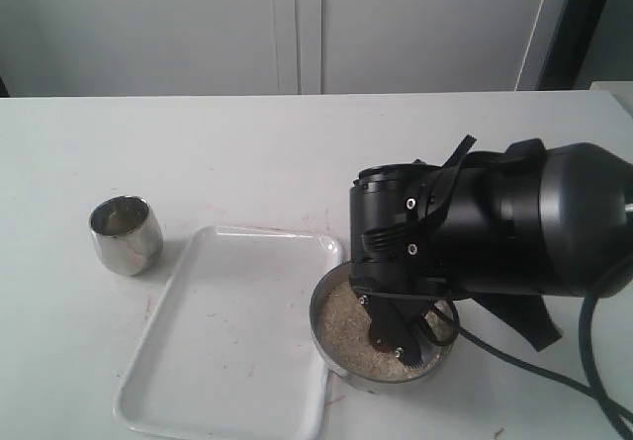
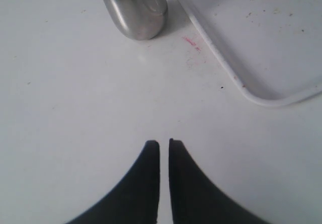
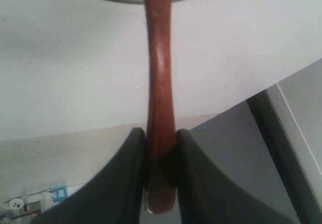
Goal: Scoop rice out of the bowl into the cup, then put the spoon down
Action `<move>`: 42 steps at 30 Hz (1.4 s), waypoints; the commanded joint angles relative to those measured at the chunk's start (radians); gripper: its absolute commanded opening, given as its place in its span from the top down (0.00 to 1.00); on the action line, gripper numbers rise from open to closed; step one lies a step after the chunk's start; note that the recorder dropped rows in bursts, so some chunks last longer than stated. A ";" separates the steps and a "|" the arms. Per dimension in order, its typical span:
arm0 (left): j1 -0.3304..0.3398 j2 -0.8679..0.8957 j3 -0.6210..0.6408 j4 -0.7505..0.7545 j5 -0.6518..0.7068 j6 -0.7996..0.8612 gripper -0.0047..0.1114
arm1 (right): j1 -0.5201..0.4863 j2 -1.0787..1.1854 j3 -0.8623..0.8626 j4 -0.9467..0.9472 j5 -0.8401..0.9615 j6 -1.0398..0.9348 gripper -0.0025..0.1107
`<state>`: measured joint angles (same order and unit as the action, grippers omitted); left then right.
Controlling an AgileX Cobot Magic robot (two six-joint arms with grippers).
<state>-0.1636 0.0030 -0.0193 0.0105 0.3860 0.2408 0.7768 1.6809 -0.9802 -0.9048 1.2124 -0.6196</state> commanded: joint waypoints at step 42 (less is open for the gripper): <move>0.000 -0.003 0.009 -0.002 0.033 -0.006 0.84 | -0.081 -0.056 0.005 0.129 -0.090 0.051 0.98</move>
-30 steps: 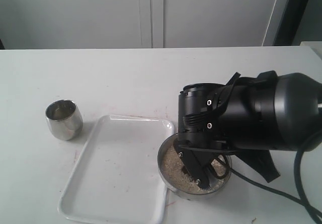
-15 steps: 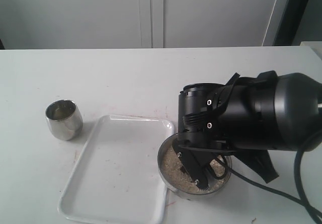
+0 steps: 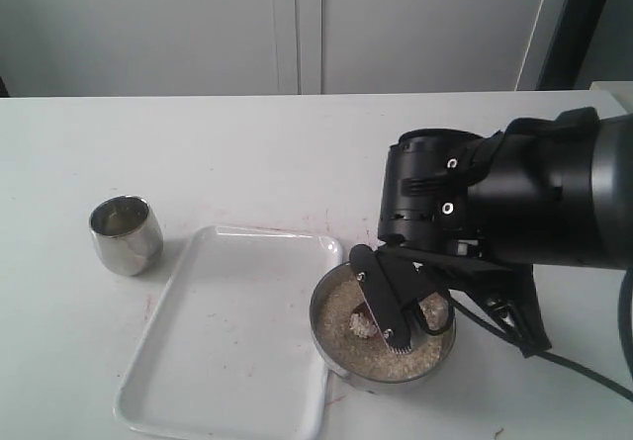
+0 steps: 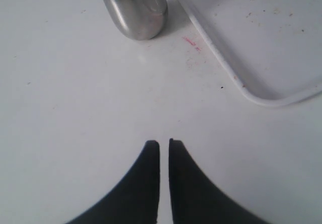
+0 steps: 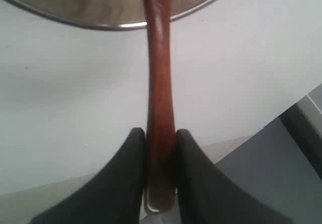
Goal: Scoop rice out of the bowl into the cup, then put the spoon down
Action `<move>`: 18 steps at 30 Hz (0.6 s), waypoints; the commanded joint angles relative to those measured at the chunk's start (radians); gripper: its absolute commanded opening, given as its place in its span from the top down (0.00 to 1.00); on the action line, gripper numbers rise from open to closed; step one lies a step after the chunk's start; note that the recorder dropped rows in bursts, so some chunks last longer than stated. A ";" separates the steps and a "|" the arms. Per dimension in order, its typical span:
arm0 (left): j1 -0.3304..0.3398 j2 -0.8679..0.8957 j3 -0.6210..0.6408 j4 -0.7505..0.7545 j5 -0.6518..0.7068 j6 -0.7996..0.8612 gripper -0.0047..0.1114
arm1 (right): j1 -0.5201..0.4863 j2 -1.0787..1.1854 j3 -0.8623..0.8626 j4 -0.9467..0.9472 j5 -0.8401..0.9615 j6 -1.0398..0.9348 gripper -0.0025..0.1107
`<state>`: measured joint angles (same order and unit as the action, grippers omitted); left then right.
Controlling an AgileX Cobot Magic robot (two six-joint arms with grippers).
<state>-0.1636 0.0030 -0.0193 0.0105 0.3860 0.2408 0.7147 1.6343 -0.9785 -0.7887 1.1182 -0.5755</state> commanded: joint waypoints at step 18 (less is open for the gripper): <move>0.000 -0.003 0.009 -0.002 0.033 -0.006 0.84 | -0.019 -0.070 -0.043 0.048 -0.030 0.004 0.98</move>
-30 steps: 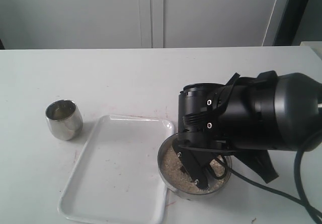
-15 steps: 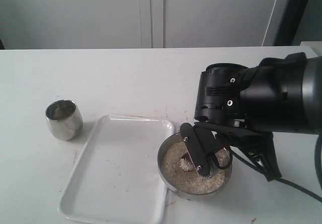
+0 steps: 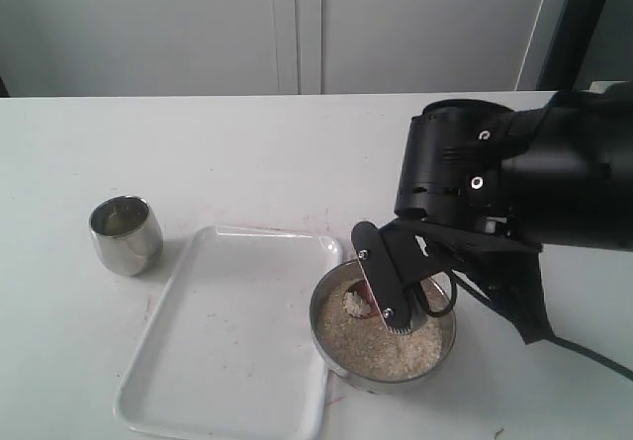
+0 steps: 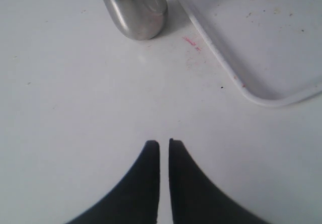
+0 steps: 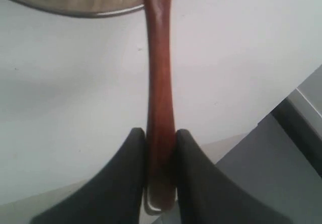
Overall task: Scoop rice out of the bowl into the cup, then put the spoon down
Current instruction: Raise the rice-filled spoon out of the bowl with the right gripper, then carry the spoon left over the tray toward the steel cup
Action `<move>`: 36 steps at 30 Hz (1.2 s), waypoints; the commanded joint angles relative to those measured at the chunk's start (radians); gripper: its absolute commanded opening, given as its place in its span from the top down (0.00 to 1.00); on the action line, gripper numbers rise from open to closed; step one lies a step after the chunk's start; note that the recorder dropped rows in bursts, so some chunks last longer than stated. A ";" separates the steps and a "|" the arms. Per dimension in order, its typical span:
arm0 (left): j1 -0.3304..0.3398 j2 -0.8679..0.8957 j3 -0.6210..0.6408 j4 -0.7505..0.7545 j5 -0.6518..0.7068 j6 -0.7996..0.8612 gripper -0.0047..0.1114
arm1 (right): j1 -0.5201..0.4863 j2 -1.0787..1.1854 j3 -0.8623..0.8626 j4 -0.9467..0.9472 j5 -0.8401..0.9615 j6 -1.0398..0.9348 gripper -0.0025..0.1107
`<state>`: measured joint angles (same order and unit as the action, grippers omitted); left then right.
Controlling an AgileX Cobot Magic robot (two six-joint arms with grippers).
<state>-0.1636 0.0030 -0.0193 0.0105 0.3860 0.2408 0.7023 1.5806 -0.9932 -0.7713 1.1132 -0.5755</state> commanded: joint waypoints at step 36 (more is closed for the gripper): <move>0.000 -0.003 0.009 -0.002 0.033 -0.006 0.84 | -0.005 0.306 -0.583 0.338 0.101 0.159 0.98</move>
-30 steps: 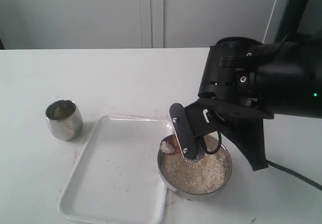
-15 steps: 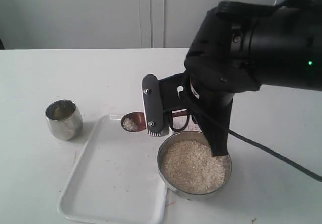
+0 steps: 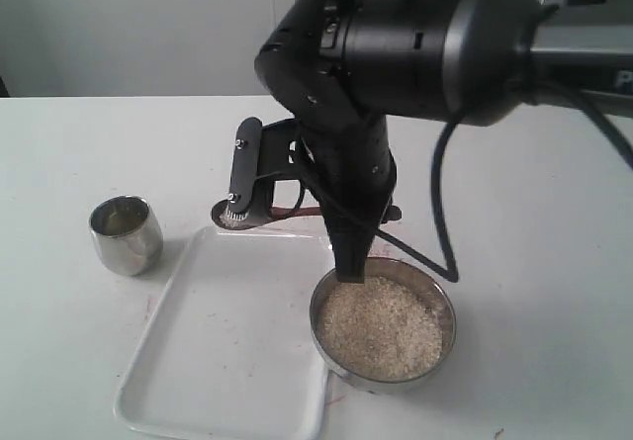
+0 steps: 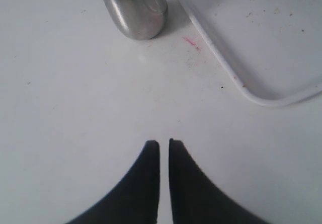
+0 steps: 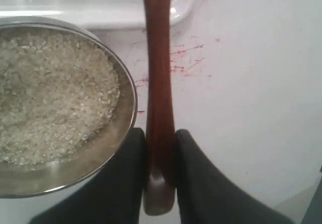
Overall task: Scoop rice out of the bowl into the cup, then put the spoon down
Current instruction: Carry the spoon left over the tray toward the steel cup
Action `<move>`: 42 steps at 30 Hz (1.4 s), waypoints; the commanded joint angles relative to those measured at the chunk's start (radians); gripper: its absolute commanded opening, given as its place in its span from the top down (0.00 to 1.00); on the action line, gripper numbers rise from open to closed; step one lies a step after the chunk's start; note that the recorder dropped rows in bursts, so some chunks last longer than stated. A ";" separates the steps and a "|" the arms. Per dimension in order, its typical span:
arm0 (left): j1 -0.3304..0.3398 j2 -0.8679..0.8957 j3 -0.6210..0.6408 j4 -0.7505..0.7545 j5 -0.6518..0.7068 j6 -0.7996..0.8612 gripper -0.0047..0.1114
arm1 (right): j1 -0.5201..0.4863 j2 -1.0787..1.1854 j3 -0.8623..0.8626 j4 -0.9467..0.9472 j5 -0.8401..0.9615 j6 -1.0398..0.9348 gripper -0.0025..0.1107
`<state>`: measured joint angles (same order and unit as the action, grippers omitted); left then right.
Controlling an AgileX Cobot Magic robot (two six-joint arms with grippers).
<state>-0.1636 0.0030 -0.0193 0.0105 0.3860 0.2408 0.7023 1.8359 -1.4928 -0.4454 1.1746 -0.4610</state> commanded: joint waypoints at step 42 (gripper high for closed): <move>0.000 -0.003 0.009 -0.002 0.033 -0.006 0.84 | 0.112 0.421 -0.535 -0.095 0.033 0.197 0.98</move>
<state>-0.1636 0.0030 -0.0193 0.0105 0.3860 0.2408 0.8024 2.2482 -2.0215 -0.5107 1.2188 -0.2824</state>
